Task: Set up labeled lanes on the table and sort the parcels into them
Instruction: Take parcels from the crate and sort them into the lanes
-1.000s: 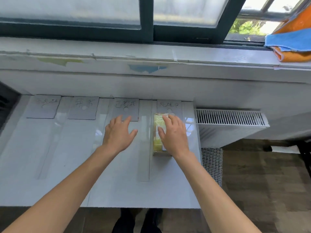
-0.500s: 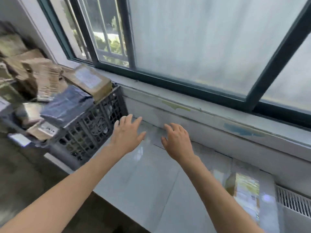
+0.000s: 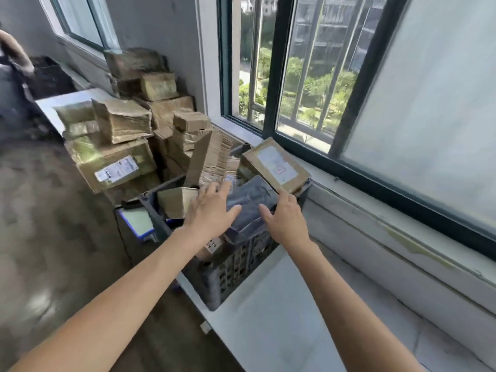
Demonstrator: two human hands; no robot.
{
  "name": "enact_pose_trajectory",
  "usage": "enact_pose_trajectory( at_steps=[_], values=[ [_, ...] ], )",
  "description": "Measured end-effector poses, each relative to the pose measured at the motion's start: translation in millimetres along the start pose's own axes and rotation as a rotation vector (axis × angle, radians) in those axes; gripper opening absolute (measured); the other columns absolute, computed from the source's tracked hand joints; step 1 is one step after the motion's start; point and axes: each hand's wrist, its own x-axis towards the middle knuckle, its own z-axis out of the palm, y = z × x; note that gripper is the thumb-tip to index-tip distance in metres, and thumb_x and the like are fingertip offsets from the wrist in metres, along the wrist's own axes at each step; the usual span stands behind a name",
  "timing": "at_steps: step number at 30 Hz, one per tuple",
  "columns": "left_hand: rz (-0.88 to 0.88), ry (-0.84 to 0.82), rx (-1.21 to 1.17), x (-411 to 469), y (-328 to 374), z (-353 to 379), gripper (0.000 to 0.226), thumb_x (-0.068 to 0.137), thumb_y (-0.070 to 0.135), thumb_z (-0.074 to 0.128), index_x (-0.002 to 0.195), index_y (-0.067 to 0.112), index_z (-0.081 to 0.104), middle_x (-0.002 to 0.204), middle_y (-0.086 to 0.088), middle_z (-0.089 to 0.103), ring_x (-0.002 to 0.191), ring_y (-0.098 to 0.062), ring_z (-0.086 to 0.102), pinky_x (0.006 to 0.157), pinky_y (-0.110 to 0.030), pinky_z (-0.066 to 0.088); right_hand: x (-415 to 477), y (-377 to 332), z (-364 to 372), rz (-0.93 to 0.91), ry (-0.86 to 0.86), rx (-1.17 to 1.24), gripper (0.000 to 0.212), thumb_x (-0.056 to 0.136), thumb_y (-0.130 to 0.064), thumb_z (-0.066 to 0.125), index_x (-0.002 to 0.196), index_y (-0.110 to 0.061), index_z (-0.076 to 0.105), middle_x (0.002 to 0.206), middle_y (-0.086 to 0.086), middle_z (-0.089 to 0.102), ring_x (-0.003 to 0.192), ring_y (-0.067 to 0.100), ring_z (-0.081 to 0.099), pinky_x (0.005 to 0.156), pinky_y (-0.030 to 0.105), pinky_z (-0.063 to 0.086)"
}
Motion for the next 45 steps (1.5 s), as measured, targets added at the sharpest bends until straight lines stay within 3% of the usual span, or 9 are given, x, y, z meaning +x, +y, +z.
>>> enact_pose_trajectory(
  at_steps=[5,11,17,22,26,29,35,40,45],
  values=[
    [-0.096,-0.175,-0.199,19.8,-24.9,35.5,0.084,0.093,0.057,0.053,0.158,0.026,0.009,0.151,-0.012,0.041,0.132,-0.036,0.047,0.101,-0.046,0.046,23.0,-0.5,27.8,0.195,-0.037,0.001,0.085,0.096,-0.053,0.052,0.159,-0.012,0.011,0.166,0.014,0.005,0.149,0.038,0.011,0.115,0.053,0.028],
    [-0.111,-0.163,-0.256,27.2,-27.3,49.6,0.080,0.085,0.062,0.060,0.152,0.028,0.030,0.143,-0.008,0.053,0.125,-0.033,0.053,0.097,-0.042,0.047,24.9,9.8,46.3,0.261,0.187,0.008,0.074,0.092,-0.049,0.059,0.151,-0.015,0.031,0.161,0.014,0.015,0.144,0.038,0.018,0.115,0.051,0.024],
    [-0.149,-0.310,-0.380,43.2,-26.7,38.8,0.083,0.086,0.066,0.056,0.155,0.032,0.025,0.152,-0.003,0.045,0.134,-0.033,0.047,0.105,-0.047,0.044,27.8,35.2,38.6,0.678,0.212,0.583,0.077,0.090,-0.052,0.062,0.152,-0.016,0.032,0.158,0.009,0.023,0.142,0.033,0.027,0.114,0.051,0.034],
    [-0.095,-0.224,-0.445,38.8,-8.3,38.1,0.047,0.092,0.049,0.051,0.135,0.030,0.052,0.127,-0.003,0.064,0.116,-0.031,0.058,0.097,-0.045,0.050,20.9,18.3,38.6,0.709,-0.172,1.132,0.083,0.084,-0.064,0.066,0.146,-0.016,0.038,0.139,0.005,0.056,0.117,0.028,0.061,0.092,0.050,0.057],
    [-0.045,-0.167,-0.548,24.6,12.0,28.9,0.058,0.097,0.050,0.035,0.148,0.024,0.046,0.154,0.001,0.045,0.144,-0.020,0.035,0.116,-0.041,0.031,24.6,-5.6,47.7,0.709,-0.168,1.127,0.127,0.069,-0.068,0.078,0.160,-0.019,0.005,0.162,0.002,0.031,0.143,0.030,0.039,0.111,0.056,0.040],
    [0.028,-0.194,-0.517,-0.1,33.2,21.1,0.066,0.091,0.052,0.021,0.151,0.031,0.040,0.161,0.005,0.031,0.151,-0.018,0.015,0.119,-0.056,0.019,24.4,-5.2,49.3,0.747,-0.150,1.263,0.135,0.063,-0.069,0.081,0.160,-0.013,0.006,0.157,0.008,0.040,0.138,0.028,0.047,0.113,0.051,0.041],
    [0.248,-0.058,-0.414,-53.8,60.0,22.2,0.051,0.096,0.039,0.030,0.139,0.029,0.056,0.157,0.007,0.038,0.149,-0.014,0.021,0.117,-0.059,0.019,7.3,0.2,32.4,0.727,-0.209,1.590,0.081,0.084,-0.048,0.073,0.146,-0.008,0.041,0.119,0.014,0.065,0.091,0.025,0.069,0.075,0.036,0.056],
    [0.282,0.425,-0.803,-42.9,42.0,0.2,0.029,0.096,0.019,0.055,0.123,0.015,0.066,0.121,0.005,0.064,0.118,-0.006,0.056,0.101,-0.032,0.047,-11.8,39.8,2.2,0.700,-0.225,1.725,0.056,0.081,-0.058,0.065,0.116,-0.015,0.071,0.110,0.011,0.075,0.089,0.028,0.072,0.088,0.038,0.057],
    [0.125,-0.016,-1.053,-18.2,38.2,-6.4,0.040,0.091,0.044,0.065,0.130,0.037,0.061,0.119,0.020,0.067,0.112,0.004,0.060,0.096,-0.030,0.050,-29.8,68.5,-21.1,0.721,-0.272,1.833,0.054,0.081,-0.061,0.065,0.103,-0.013,0.077,0.103,0.014,0.076,0.082,0.032,0.075,0.070,0.042,0.060]
  ],
)
